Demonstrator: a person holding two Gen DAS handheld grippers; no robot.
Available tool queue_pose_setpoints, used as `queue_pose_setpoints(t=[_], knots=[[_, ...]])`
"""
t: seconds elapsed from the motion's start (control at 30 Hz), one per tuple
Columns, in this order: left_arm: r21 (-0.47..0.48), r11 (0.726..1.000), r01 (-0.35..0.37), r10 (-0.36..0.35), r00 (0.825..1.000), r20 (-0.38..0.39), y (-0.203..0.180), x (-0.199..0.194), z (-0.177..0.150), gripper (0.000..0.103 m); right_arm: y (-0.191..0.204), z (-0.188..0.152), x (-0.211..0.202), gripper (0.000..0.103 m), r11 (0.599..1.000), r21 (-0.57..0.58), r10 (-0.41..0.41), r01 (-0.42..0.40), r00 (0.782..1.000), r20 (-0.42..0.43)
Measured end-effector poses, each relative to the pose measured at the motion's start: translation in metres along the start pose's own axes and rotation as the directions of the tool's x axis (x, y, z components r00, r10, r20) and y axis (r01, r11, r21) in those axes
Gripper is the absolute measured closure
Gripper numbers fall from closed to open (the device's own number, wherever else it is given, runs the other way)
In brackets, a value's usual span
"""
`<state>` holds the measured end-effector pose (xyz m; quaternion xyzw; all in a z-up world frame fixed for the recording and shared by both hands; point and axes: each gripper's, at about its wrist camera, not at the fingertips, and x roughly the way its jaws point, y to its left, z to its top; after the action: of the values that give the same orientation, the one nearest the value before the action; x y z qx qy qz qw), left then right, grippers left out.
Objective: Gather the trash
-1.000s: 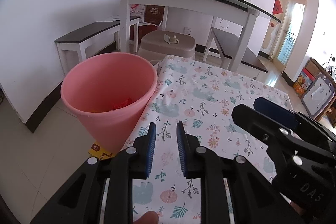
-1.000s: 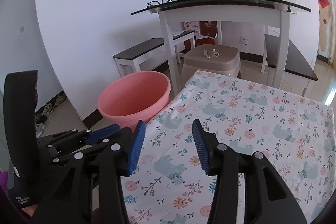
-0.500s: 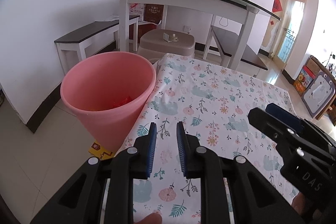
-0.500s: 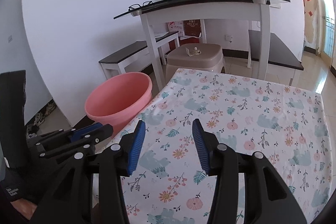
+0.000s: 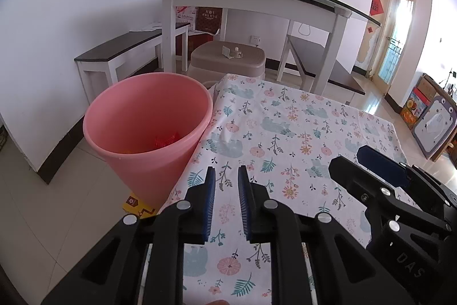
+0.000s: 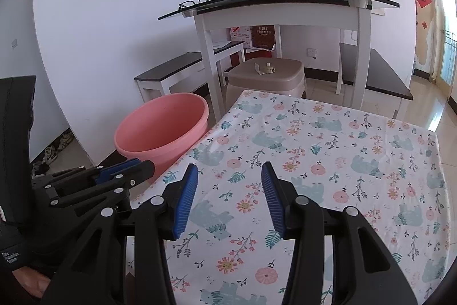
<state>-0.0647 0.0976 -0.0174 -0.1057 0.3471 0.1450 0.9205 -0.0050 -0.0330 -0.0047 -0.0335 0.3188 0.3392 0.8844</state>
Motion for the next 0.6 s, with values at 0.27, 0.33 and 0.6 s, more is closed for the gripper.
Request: queue_pose_setpoints(t=[0.27, 0.33, 0.6], knots=[[0.005, 1.000, -0.001, 0.001, 1.000, 0.004, -0.0008, -0.0021, 0.0004, 0.088, -0.0002, 0.0008, -0.0007, 0.056, 1.000, -0.001, -0.001, 0.001, 1.000, 0.000], [0.005, 1.000, -0.001, 0.001, 1.000, 0.006, -0.0007, -0.0024, 0.0003, 0.088, 0.0002, 0.0003, -0.0004, 0.056, 1.000, 0.000, -0.001, 0.001, 1.000, 0.001], [0.010, 1.000, 0.000, -0.001, 1.000, 0.012, -0.0009, -0.0055, -0.0009, 0.088, 0.0003, 0.0000, -0.0020, 0.056, 1.000, -0.001, -0.003, 0.003, 1.000, 0.003]])
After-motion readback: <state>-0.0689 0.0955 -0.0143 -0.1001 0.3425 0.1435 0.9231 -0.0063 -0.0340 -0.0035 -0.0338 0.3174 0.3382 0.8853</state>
